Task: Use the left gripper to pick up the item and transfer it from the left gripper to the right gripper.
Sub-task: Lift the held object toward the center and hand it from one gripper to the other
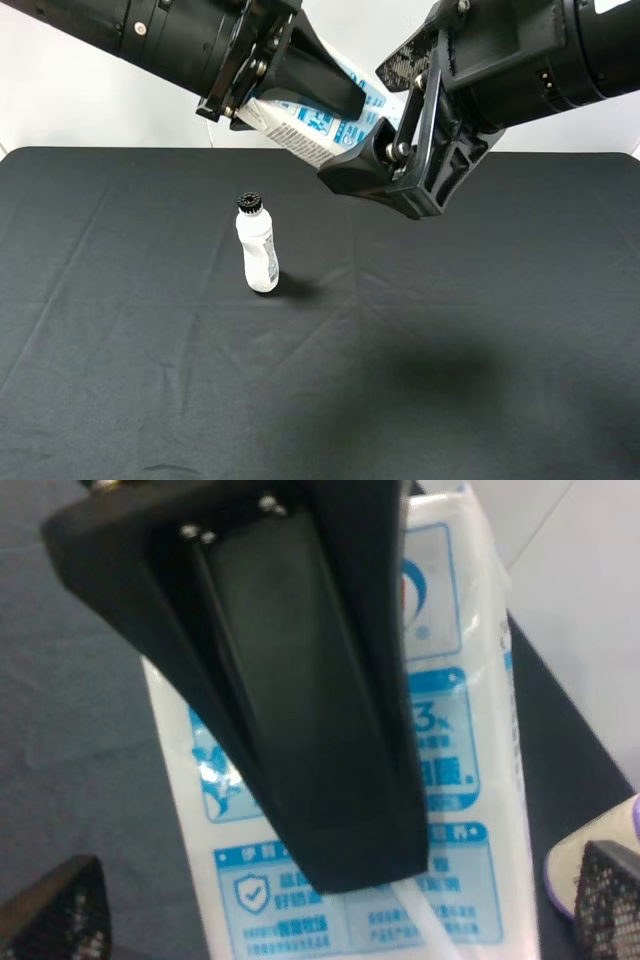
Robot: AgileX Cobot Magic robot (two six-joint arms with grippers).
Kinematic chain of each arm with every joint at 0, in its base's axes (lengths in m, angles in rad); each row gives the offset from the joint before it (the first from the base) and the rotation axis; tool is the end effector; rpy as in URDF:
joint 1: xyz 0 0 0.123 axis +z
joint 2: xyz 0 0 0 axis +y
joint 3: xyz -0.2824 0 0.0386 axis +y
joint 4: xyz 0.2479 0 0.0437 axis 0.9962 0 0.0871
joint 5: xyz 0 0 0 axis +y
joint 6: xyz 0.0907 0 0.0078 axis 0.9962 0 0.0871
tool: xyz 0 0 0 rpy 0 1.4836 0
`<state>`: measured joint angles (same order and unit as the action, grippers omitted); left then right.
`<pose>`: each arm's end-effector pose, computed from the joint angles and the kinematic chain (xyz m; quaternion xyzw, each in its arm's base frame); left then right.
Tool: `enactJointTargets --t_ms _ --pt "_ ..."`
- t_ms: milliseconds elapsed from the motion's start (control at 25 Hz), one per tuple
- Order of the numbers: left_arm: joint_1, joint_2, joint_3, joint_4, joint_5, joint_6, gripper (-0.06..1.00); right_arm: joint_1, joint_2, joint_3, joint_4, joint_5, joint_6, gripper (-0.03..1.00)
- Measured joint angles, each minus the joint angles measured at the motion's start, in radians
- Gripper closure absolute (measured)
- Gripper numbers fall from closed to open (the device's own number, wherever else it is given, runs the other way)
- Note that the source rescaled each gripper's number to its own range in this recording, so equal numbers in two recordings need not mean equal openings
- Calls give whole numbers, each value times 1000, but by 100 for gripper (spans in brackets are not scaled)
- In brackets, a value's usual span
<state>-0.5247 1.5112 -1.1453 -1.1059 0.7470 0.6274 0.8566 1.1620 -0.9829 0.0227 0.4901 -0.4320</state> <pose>0.2538 -0.2109 0.3143 0.2158 0.8371 -0.4351 0.2517 0.1636 0.1902 0.3462 -0.5237 0.7075 0.1092 0.4618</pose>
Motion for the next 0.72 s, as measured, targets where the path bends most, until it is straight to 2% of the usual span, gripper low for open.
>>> enactJointTargets --t_ms 560,720 --pt "0 0 0 -100 41 38 94 0 26 0 -32 -21 0 -3" --pt "0 0 0 -107 49 45 94 0 63 0 -32 -23 0 -3"
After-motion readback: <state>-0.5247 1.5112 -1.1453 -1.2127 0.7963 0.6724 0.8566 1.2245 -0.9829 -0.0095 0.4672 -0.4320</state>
